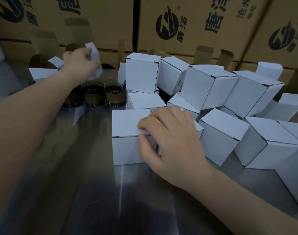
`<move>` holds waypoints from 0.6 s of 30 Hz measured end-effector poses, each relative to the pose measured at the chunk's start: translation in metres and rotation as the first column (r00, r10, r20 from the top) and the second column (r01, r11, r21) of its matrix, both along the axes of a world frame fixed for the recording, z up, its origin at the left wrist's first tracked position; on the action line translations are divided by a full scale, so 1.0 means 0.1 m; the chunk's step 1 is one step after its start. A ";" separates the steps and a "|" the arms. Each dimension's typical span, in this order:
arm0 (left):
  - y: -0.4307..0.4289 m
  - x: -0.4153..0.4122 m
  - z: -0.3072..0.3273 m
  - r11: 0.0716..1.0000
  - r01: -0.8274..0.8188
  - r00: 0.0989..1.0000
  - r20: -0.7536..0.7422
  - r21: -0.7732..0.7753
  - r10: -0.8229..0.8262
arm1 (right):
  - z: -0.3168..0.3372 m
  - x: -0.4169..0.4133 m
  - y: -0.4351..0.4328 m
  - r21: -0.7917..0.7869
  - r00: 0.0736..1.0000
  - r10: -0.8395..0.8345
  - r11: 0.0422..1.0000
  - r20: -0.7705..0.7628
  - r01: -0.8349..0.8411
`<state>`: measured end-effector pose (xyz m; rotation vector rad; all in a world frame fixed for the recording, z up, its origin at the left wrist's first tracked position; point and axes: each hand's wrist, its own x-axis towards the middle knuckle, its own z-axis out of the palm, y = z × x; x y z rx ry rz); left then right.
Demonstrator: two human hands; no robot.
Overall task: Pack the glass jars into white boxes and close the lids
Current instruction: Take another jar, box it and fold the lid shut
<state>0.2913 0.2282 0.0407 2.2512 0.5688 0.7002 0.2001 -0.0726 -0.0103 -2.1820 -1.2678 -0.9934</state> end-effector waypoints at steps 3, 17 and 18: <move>-0.24 -0.24 0.17 0.993 0.056 0.982 0.172 0.106 -0.073 | 0.02 0.00 0.00 0.010 0.999 0.006 1.000 -0.040 -0.006; -1.72 -1.78 0.18 0.770 -0.173 0.860 0.476 0.613 -0.186 | 0.45 -0.18 -0.19 0.532 0.600 0.478 0.841 -0.642 -0.100; -1.83 -1.88 0.12 0.766 -0.154 0.856 0.471 0.625 -0.213 | 0.49 -0.21 -0.22 0.542 0.593 0.493 0.833 -0.637 -0.110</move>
